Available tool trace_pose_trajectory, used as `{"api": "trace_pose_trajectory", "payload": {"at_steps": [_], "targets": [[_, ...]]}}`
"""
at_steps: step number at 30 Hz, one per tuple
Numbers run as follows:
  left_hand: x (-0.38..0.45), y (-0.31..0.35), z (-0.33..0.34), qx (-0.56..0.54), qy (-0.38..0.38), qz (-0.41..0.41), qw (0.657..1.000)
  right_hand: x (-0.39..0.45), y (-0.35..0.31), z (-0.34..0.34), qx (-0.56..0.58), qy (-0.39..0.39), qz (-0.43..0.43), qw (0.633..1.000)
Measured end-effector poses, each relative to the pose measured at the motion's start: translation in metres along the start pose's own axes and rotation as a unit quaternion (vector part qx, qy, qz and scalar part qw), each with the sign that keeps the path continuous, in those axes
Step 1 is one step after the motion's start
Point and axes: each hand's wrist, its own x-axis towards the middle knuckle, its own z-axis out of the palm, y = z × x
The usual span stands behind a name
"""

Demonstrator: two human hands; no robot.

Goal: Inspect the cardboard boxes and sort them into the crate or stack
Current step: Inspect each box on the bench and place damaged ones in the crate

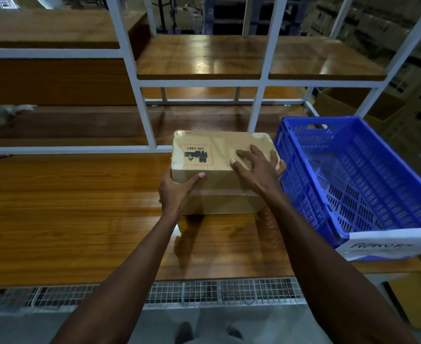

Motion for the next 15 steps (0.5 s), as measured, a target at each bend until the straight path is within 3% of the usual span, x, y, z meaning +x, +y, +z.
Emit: {"api": "trace_pose_trajectory", "payload": {"at_steps": [4, 10, 13, 15], "targets": [[-0.001, 0.018, -0.003, 0.078, 0.027, 0.088, 0.993, -0.001, 0.002, -0.005, 0.065, 0.016, 0.009, 0.998], [0.000, 0.069, -0.011, 0.249, 0.051, 0.244, 0.936, -0.006, 0.015, 0.002, 0.245, 0.010, 0.040, 0.969], [0.001, 0.082, -0.009, 0.301, 0.015, 0.282, 0.911, -0.016, 0.024, 0.018, 0.339, 0.005, 0.068, 0.938], [0.009, 0.089, -0.008, 0.249, -0.059, 0.284, 0.924, -0.019, 0.034, 0.025, 0.379, 0.001, 0.091, 0.921]]}}
